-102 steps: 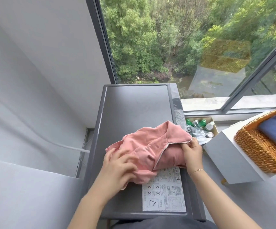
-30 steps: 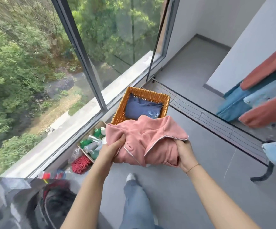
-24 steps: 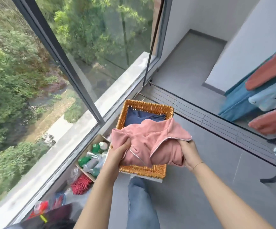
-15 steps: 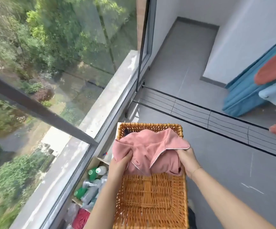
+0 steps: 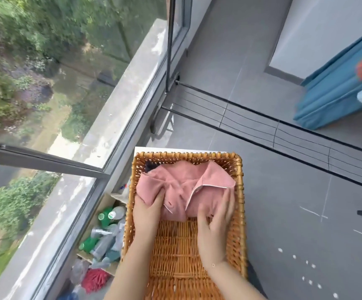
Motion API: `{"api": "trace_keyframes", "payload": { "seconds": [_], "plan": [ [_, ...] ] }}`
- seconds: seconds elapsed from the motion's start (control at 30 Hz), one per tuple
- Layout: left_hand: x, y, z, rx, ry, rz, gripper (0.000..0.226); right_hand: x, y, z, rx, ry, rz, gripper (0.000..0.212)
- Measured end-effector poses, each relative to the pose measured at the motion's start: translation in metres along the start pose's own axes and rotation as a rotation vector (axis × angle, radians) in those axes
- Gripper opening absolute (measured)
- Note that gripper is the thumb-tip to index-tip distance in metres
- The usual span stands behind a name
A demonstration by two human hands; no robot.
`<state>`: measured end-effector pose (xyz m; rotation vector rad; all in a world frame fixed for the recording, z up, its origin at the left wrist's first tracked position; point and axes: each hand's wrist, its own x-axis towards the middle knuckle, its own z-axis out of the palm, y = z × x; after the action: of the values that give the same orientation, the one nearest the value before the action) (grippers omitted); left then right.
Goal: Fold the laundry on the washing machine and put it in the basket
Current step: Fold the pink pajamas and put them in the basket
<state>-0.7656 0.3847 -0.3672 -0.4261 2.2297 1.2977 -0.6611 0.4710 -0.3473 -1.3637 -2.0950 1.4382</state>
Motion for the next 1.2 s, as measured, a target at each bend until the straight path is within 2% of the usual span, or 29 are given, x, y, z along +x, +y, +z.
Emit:
{"api": "trace_keyframes", "payload": {
  "seconds": [0.1,0.2,0.27,0.33,0.43,0.5,0.57,0.77,0.83,0.9,1.0,1.1,1.2],
  "plan": [
    [-0.029,-0.002,-0.012,0.079,0.123,0.161,0.053,0.005,0.021,0.007,-0.292,-0.118,-0.184,0.056],
    [-0.039,-0.008,-0.02,0.151,0.081,0.295,0.076,0.04,0.032,0.006,-0.563,-0.305,-0.235,0.057],
    [-0.034,-0.004,-0.017,0.221,0.06,0.382,0.075,0.064,0.032,0.002,-0.727,-0.405,-0.257,0.064],
    [-0.017,0.001,-0.006,0.226,0.128,0.428,0.061,0.082,0.031,0.001,-0.826,-0.479,-0.23,0.076],
    [0.025,-0.001,0.016,0.206,0.116,0.285,0.043,0.094,0.036,0.006,-0.9,-0.52,-0.19,0.089],
    [0.044,-0.012,0.033,0.299,0.094,0.162,0.041,0.093,0.045,0.012,-0.935,-0.514,-0.194,0.089],
    [0.048,-0.021,0.044,0.36,0.13,0.16,0.041,0.091,0.052,0.016,-0.949,-0.493,-0.2,0.088],
    [0.025,-0.018,0.037,0.335,0.205,0.297,0.065,0.094,0.052,0.016,-0.936,-0.527,-0.17,0.076],
    [-0.001,-0.016,0.028,0.412,0.242,0.457,0.075,0.095,0.049,0.014,-0.913,-0.555,-0.155,0.071],
    [-0.02,-0.023,0.018,0.645,0.261,0.69,0.069,0.097,0.046,0.011,-0.896,-0.594,-0.141,0.067],
    [-0.019,-0.038,0.008,0.967,0.106,0.823,0.07,0.098,0.045,0.008,-0.88,-0.624,-0.132,0.061],
    [0.006,-0.045,0.007,1.25,-0.136,0.882,0.103,0.101,0.047,0.007,-0.831,-0.656,-0.111,0.058],
    [0.038,-0.041,0.015,1.312,-0.211,0.815,0.129,0.105,0.05,0.006,-0.768,-0.693,-0.081,0.056]
  ]
}}
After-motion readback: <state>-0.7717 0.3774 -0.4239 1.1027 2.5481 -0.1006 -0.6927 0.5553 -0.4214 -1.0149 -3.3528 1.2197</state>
